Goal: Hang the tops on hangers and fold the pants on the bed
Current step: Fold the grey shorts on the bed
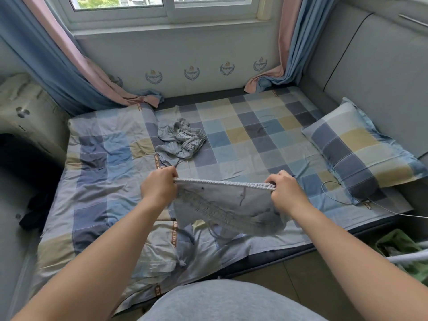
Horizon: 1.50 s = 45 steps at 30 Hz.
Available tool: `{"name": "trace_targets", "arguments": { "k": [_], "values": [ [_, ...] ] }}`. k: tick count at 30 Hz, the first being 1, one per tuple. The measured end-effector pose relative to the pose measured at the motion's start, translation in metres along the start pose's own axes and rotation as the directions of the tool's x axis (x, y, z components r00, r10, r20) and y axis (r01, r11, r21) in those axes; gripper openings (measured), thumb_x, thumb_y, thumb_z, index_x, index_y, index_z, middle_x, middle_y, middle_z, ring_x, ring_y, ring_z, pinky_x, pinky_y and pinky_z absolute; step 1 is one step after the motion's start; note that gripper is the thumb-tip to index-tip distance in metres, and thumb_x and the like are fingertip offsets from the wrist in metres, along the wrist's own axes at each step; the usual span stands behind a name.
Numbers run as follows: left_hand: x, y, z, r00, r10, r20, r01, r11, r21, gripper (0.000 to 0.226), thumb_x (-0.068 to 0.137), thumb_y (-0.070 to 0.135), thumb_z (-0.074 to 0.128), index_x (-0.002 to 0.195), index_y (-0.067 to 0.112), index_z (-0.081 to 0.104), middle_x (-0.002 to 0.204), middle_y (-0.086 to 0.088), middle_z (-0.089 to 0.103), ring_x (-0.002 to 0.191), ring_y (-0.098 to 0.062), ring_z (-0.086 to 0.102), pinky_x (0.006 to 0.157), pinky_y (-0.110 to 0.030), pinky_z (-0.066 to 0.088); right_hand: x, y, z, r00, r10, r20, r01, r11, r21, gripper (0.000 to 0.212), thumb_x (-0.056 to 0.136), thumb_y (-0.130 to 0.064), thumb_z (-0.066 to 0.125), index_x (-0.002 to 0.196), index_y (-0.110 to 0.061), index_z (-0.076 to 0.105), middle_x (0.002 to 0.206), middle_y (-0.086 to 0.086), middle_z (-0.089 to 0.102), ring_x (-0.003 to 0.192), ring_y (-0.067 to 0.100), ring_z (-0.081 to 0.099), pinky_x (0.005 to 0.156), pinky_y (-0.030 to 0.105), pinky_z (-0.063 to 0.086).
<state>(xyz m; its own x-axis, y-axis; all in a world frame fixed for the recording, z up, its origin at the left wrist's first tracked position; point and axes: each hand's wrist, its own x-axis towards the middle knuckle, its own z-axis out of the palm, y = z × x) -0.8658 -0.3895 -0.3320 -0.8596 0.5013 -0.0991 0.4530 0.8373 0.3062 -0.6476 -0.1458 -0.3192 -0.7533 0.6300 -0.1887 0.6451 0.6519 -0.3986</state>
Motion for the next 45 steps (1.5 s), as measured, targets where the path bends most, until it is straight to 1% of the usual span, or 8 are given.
{"name": "trace_targets", "arguments": {
  "k": [8, 11, 15, 18, 24, 29, 34, 45],
  "values": [
    [-0.001, -0.05, 0.007, 0.945, -0.274, 0.177, 0.309, 0.928, -0.211, 0.027, 0.084, -0.002, 0.052, 0.089, 0.02, 0.067, 0.09, -0.006, 0.066, 0.086, -0.029, 0.064, 0.063, -0.035, 0.054, 0.0, 0.047, 0.01, 0.948, 0.286, -0.141, -0.273, 0.956, 0.104, 0.031, 0.086, 0.003, 0.048, 0.098, -0.019, 0.067, 0.114, 0.009, 0.057, 0.097, 0.033, 0.054, 0.076, 0.038, 0.046],
    [-0.003, -0.054, 0.011, 0.865, -0.383, 0.324, 0.501, 0.641, -0.582, 0.032, 0.095, -0.007, 0.038, 0.094, 0.006, 0.066, 0.098, -0.02, 0.062, 0.084, -0.039, 0.065, 0.036, -0.024, 0.048, -0.001, 0.048, 0.012, 0.889, 0.436, -0.137, -0.39, 0.88, 0.271, 0.028, 0.089, -0.001, 0.046, 0.097, -0.019, 0.066, 0.106, 0.011, 0.063, 0.092, 0.033, 0.055, 0.075, 0.036, 0.045],
    [-0.008, -0.056, 0.022, 0.789, -0.399, 0.467, 0.608, 0.404, -0.683, 0.035, 0.097, -0.005, 0.03, 0.09, 0.009, 0.062, 0.092, -0.018, 0.055, 0.07, -0.028, 0.055, 0.039, -0.022, 0.05, -0.003, 0.04, 0.013, 0.661, 0.659, 0.359, -0.626, 0.22, 0.748, 0.033, 0.1, -0.006, 0.035, 0.111, -0.016, 0.064, 0.097, 0.012, 0.064, 0.081, 0.029, 0.061, 0.066, 0.038, 0.05],
    [-0.011, -0.054, 0.026, 0.726, -0.429, 0.537, 0.677, 0.313, -0.666, 0.019, 0.093, 0.001, 0.033, 0.092, 0.01, 0.049, 0.073, -0.009, 0.043, 0.057, -0.02, 0.042, 0.04, -0.021, 0.047, 0.001, 0.04, 0.016, 0.605, 0.612, 0.509, -0.681, 0.067, 0.729, 0.023, 0.101, -0.007, 0.042, 0.109, -0.015, 0.062, 0.102, 0.016, 0.066, 0.083, 0.029, 0.064, 0.062, 0.04, 0.056],
    [-0.015, -0.045, 0.019, 0.69, -0.313, 0.652, 0.72, 0.208, -0.662, 0.017, 0.088, 0.008, 0.046, 0.077, 0.018, 0.038, 0.061, 0.0, 0.029, 0.051, -0.012, 0.027, 0.052, -0.023, 0.033, 0.001, 0.034, -0.002, 0.777, 0.418, 0.47, -0.622, 0.399, 0.674, 0.024, 0.097, 0.01, 0.044, 0.101, -0.003, 0.064, 0.073, 0.012, 0.063, 0.044, 0.016, 0.059, 0.036, 0.019, 0.042],
    [-0.016, -0.046, 0.021, 0.742, -0.357, 0.568, 0.67, 0.352, -0.654, 0.015, 0.092, 0.007, 0.043, 0.081, 0.017, 0.044, 0.065, -0.004, 0.034, 0.05, -0.014, 0.033, 0.045, -0.02, 0.027, 0.006, 0.049, -0.019, 0.916, 0.274, 0.293, -0.361, 0.88, 0.307, 0.034, 0.089, 0.011, 0.047, 0.107, -0.012, 0.065, 0.103, 0.014, 0.066, 0.089, 0.027, 0.061, 0.073, 0.037, 0.051],
    [-0.016, -0.035, 0.028, 0.782, -0.407, 0.472, 0.609, 0.34, -0.716, 0.038, 0.095, -0.003, 0.026, 0.079, 0.018, 0.054, 0.067, -0.006, 0.041, 0.051, -0.017, 0.038, 0.038, -0.017, 0.038, 0.006, 0.045, -0.022, 0.959, 0.269, 0.088, -0.271, 0.962, 0.012, 0.032, 0.09, -0.003, 0.048, 0.088, -0.028, 0.068, 0.092, 0.008, 0.069, 0.081, 0.028, 0.062, 0.067, 0.034, 0.055],
    [-0.017, -0.025, 0.004, 0.825, -0.269, 0.498, 0.51, -0.029, -0.86, 0.041, 0.086, -0.014, 0.03, 0.104, 0.002, 0.064, 0.092, -0.009, 0.058, 0.077, -0.016, 0.055, 0.072, -0.02, 0.052, 0.005, 0.046, -0.042, 0.872, 0.034, 0.488, -0.489, 0.122, 0.864, 0.035, 0.088, 0.01, 0.054, 0.12, -0.002, 0.063, 0.106, 0.017, 0.072, 0.091, 0.023, 0.074, 0.076, 0.029, 0.062]
  ]
}}
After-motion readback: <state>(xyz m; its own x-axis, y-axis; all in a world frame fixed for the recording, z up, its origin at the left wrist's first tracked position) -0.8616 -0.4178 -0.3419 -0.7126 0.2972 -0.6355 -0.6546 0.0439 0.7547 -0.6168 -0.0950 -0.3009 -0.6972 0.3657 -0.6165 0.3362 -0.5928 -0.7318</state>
